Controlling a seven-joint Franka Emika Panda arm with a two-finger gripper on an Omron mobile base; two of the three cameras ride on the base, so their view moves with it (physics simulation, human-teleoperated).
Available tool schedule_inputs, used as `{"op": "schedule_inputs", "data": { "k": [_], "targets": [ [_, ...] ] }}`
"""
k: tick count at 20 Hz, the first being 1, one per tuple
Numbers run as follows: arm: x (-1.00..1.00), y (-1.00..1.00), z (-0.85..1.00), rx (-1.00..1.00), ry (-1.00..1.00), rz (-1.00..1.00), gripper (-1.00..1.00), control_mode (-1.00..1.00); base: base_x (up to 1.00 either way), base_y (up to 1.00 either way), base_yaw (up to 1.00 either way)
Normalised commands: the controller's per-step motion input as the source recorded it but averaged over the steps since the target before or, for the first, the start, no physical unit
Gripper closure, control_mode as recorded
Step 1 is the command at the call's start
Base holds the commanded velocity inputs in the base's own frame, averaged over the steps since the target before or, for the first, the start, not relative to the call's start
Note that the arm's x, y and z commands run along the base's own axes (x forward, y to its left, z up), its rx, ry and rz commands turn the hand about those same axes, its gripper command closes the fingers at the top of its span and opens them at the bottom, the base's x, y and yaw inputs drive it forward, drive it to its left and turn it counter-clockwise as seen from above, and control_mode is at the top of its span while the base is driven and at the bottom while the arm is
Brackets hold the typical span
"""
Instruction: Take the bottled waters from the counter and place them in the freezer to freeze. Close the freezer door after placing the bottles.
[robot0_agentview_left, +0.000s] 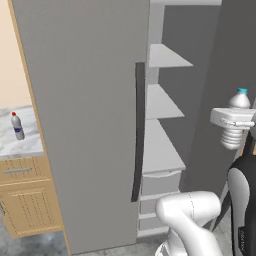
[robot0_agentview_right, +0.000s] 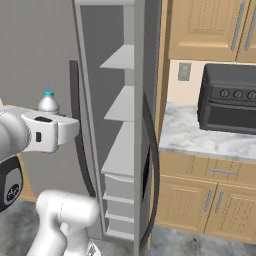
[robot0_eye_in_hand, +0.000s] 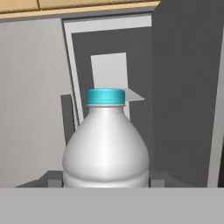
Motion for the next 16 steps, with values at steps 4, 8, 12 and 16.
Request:
{"op": "schedule_inputs", "data": {
  "k": [4, 8, 12, 16],
  "targets": [
    [0.0, 0.0, 0.0, 0.0, 0.0, 0.0, 1.0, 1.0, 0.33, 0.0, 0.0],
    [0.0, 0.0, 0.0, 0.0, 0.0, 0.0, 1.0, 1.0, 0.48, 0.0, 0.0],
    [0.0, 0.0, 0.0, 0.0, 0.0, 0.0, 1.0, 1.0, 0.62, 0.0, 0.0],
    [0.0, 0.0, 0.0, 0.0, 0.0, 0.0, 1.0, 1.0, 0.6, 0.0, 0.0]
  ]
}}
